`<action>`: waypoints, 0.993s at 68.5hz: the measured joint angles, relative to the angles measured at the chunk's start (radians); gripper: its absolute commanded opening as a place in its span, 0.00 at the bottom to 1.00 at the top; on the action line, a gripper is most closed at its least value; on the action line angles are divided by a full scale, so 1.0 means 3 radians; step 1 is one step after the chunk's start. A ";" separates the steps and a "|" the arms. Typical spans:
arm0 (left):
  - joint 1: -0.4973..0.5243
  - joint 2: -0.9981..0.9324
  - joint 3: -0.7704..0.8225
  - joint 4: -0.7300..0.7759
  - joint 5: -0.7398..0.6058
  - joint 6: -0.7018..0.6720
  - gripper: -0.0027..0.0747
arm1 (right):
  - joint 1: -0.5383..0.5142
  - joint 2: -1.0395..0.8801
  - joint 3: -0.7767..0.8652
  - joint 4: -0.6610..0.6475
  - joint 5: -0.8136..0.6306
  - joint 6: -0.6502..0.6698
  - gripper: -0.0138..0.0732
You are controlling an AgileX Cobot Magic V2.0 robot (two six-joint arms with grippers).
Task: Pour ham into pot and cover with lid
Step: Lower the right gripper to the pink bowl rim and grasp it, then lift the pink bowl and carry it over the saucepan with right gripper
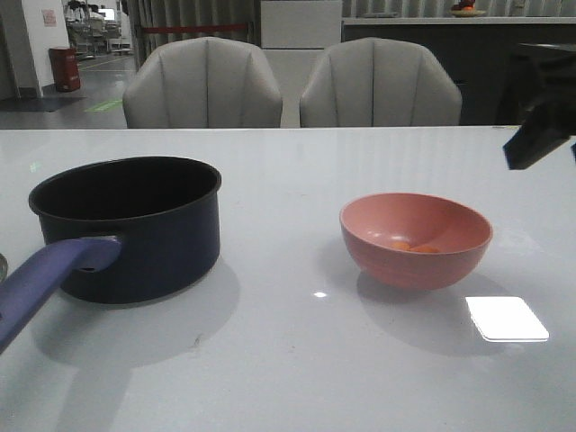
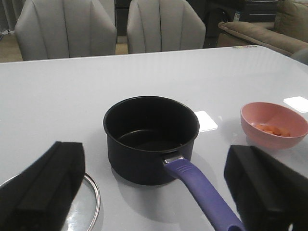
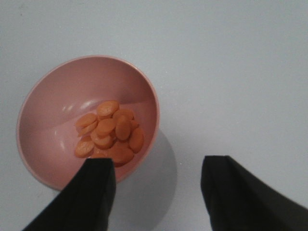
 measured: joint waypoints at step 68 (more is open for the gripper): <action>0.0000 0.0000 0.0000 0.0000 0.0000 0.0000 0.84 | 0.0024 0.1436 -0.1504 0.0165 0.0600 -0.0001 0.31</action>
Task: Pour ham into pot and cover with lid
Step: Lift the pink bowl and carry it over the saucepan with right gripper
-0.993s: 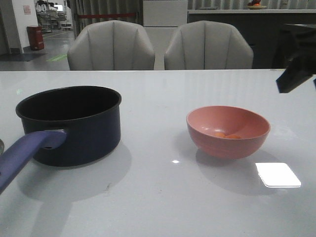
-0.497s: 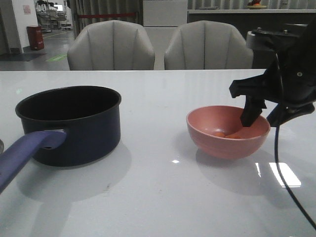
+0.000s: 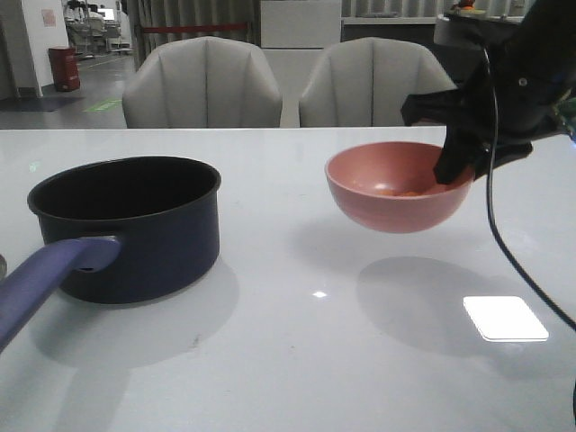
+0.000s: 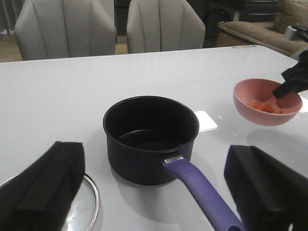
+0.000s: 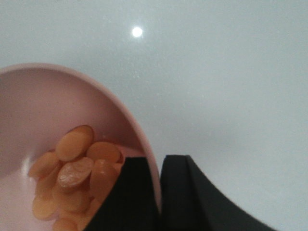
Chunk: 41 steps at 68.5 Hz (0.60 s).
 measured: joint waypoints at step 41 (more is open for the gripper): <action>0.0000 0.0000 0.0000 0.0000 0.0000 0.0000 0.84 | 0.1265 0.0351 -0.1151 0.0006 -0.0281 -0.0376 0.31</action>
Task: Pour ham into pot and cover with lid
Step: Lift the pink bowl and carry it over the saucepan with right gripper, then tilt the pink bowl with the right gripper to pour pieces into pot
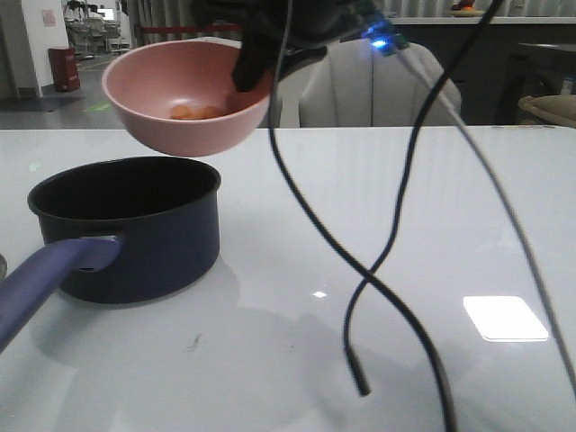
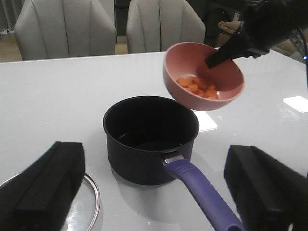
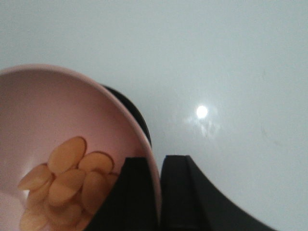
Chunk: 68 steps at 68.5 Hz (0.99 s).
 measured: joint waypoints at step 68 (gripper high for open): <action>0.0000 0.0000 0.0000 0.0000 0.0000 0.0000 0.84 | 0.0360 0.1004 0.0871 -0.0965 -0.4889 -0.3168 0.31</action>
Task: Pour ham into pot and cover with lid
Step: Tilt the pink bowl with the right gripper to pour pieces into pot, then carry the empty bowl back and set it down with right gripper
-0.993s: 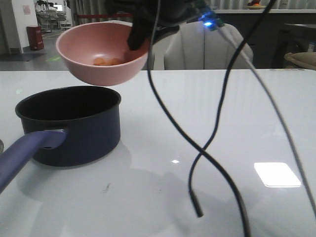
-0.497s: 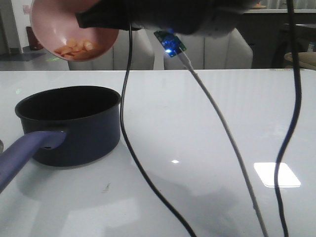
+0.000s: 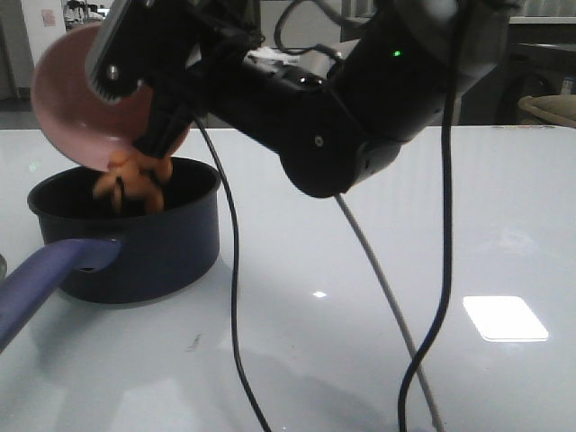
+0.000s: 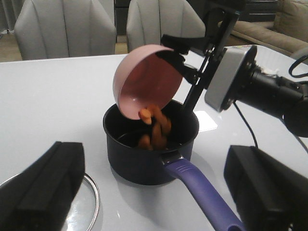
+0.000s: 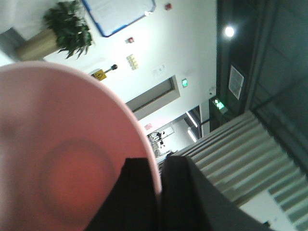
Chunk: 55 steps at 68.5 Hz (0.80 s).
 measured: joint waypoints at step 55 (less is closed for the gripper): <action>0.0000 0.0000 0.0000 0.0000 0.0000 0.0000 0.84 | -0.0034 -0.0691 -0.0071 0.1028 0.2276 0.3036 0.31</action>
